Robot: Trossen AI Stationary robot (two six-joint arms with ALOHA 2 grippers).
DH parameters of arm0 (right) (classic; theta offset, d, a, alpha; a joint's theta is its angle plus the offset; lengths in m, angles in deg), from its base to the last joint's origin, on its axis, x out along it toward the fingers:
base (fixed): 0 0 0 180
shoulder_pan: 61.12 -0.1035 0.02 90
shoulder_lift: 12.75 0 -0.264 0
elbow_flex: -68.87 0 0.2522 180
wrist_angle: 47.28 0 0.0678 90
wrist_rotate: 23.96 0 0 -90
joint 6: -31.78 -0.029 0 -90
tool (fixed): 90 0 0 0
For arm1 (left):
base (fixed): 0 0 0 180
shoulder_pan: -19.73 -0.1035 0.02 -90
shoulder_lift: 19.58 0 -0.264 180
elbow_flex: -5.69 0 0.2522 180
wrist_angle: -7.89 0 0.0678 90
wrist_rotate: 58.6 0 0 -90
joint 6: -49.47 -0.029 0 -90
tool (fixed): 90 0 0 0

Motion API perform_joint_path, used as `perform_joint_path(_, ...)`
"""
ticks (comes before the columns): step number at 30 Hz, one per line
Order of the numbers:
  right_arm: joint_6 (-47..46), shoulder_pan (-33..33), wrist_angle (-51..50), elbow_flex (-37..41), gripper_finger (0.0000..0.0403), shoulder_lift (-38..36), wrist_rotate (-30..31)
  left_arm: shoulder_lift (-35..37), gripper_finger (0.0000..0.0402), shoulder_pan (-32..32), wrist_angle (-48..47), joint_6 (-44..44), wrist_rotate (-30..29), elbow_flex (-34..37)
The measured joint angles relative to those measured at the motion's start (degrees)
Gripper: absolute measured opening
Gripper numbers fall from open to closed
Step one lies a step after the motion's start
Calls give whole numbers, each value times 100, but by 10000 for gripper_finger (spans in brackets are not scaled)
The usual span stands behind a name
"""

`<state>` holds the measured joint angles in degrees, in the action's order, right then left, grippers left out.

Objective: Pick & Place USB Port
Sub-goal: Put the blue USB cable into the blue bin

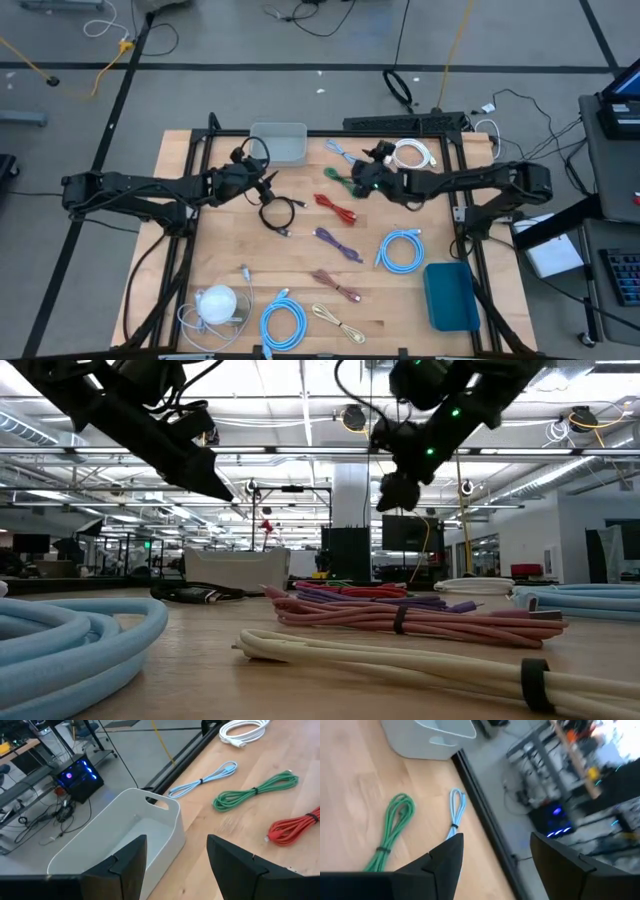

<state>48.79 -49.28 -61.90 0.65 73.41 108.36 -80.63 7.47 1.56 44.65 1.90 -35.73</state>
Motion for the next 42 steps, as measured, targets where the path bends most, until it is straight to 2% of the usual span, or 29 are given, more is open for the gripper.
perform_joint_path(3, -435, 468, -430, -313, 222, 189, -489, 0, 209, 0, -58, 35, 2, -2)
perform_joint_path(8, 11, 1200, -538, -561, 222, 919, -347, 0, 209, 0, -200, 90, 11, -3)
perform_joint_path(12, 57, 1699, -627, -976, 222, 1688, -522, 0, 209, 0, -215, 114, 114, -4)
perform_joint_path(16, 62, 1922, -761, -1407, 222, 2409, -669, 0, 209, 17, -214, 172, 132, -4)
perform_joint_path(20, -120, 1886, -1161, -2023, 222, 2757, -974, 0, 209, 17, -215, 236, 254, -4)
perform_joint_path(27, -519, 1687, -1940, -2806, 222, 2747, -2122, -15, 209, 39, -333, 346, 363, -6)
perform_joint_path(28, -630, 1716, -2144, -2922, 222, 2750, -2429, -17, 209, 39, -290, 351, 410, 23)
perform_joint_path(32, -1162, 1952, -2819, -3260, 222, 2747, -4753, -20, 209, 39, -284, 447, 463, 163)
perform_joint_path(33, -1184, 1985, -2887, -3267, 222, 2747, -5078, -20, 209, 39, -285, 470, 463, 197)
perform_joint_path(35, -1154, 1977, -2940, -3267, 222, 2749, -4962, -20, 209, 39, -266, 501, 463, 271)
perform_joint_path(39, -954, 2007, -3136, -3279, 222, 2642, -3952, -20, 209, 39, -256, 514, 463, 310)
perform_joint_path(42, -964, 2135, -3176, -3306, 222, 2646, -3940, -20, 209, 39, -211, 514, 464, 313)
